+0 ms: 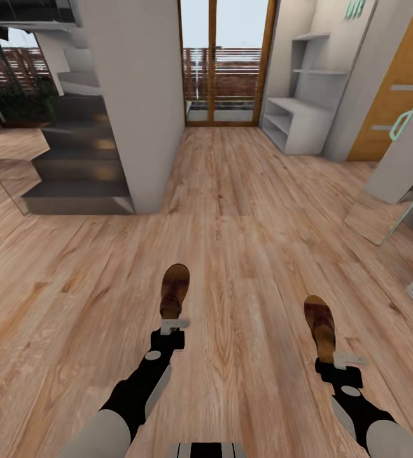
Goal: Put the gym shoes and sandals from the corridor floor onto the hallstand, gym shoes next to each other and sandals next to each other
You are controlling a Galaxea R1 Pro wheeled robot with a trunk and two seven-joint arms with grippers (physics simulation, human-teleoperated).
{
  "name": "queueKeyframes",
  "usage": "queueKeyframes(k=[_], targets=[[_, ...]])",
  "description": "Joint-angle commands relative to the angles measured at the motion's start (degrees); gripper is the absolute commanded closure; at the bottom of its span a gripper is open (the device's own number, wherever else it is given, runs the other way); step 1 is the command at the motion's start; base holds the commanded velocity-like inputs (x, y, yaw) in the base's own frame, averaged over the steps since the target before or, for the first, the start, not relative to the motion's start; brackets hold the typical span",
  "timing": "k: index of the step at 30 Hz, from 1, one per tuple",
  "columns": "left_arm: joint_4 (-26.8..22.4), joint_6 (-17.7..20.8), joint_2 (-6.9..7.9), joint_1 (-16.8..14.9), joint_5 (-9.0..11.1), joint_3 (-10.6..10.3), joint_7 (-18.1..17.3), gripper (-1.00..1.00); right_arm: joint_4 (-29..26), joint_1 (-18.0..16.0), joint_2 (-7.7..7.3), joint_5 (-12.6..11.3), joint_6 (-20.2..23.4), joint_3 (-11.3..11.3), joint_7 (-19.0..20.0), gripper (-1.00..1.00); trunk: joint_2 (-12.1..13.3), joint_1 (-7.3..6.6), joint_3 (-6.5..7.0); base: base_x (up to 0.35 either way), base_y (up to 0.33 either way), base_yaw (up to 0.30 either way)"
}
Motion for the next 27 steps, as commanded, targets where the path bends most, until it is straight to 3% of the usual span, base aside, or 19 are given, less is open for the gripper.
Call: queueKeyframes(k=[1,7,27], targets=[[-0.1,0.19,0.0,0.01,-0.04,-0.01,0.05,1.0,-0.01,0.0,0.21,-0.07,-0.05,0.03,-0.04,1.0,0.0,0.0,0.0,0.338,-0.019,-0.003],[-0.74,0.28,0.0,0.0,0.0,0.07,0.08,1.0,-0.01,0.0,0.59,0.07,-0.09,0.01,-0.04,1.0,0.0,0.0,0.0,0.278,-0.092,-0.001],[-0.43,0.33,0.0,0.0,-0.03,0.08,0.25,1.0,-0.01,0.0,0.61,0.17,-0.14,0.06,-0.04,1.0,0.0,0.0,0.0,0.344,0.046,0.0]])
